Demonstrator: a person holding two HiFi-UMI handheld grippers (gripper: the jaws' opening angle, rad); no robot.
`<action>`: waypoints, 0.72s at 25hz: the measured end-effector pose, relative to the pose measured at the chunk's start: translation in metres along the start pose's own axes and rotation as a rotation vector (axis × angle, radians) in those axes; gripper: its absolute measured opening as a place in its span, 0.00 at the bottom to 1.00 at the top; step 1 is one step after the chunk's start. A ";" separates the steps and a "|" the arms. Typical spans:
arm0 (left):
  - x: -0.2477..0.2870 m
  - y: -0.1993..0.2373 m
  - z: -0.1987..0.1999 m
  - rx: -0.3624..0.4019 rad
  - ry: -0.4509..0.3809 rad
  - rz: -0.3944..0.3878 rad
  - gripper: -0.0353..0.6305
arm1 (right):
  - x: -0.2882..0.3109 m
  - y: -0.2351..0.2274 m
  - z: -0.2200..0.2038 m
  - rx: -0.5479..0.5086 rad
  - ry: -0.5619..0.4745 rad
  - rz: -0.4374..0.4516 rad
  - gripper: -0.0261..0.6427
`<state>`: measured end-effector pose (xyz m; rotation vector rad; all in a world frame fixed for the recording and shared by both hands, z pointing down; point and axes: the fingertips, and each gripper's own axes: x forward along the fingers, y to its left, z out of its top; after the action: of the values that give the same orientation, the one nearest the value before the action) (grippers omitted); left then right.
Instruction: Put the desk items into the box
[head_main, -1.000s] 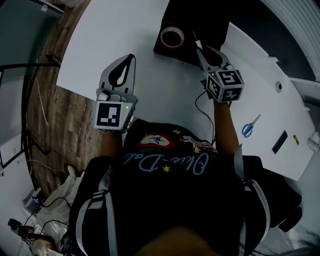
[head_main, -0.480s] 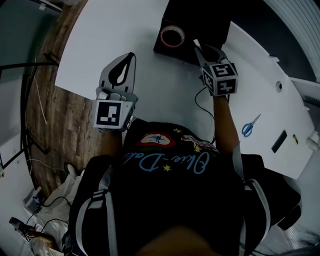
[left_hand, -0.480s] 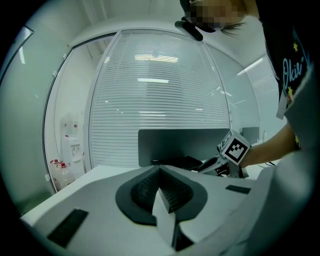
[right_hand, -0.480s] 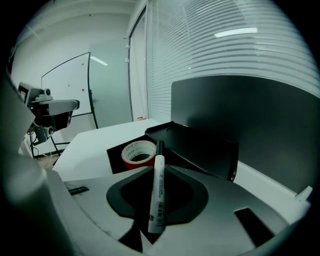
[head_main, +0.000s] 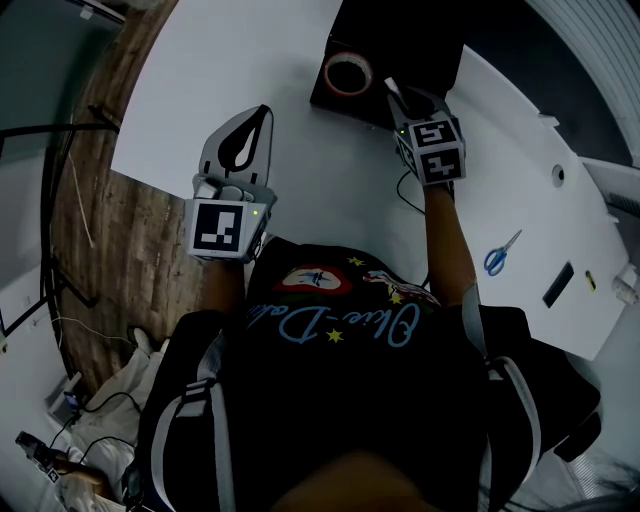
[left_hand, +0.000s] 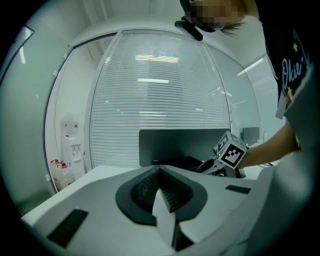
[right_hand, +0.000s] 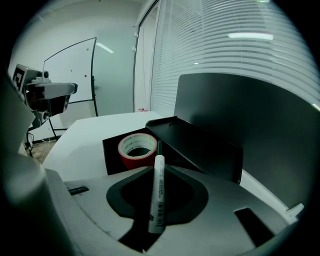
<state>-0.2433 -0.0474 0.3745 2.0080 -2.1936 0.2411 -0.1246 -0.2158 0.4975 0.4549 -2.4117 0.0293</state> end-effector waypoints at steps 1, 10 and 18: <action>0.000 0.000 0.000 0.000 -0.001 0.001 0.05 | 0.001 0.000 0.000 -0.004 0.005 -0.003 0.16; 0.001 -0.005 -0.002 -0.004 -0.001 -0.003 0.05 | 0.015 0.000 -0.005 -0.037 0.056 -0.008 0.16; -0.002 0.000 -0.001 -0.005 -0.004 0.003 0.05 | 0.027 0.003 -0.006 -0.037 0.087 -0.011 0.16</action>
<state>-0.2435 -0.0456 0.3752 2.0049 -2.1973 0.2311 -0.1411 -0.2207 0.5195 0.4412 -2.3204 -0.0007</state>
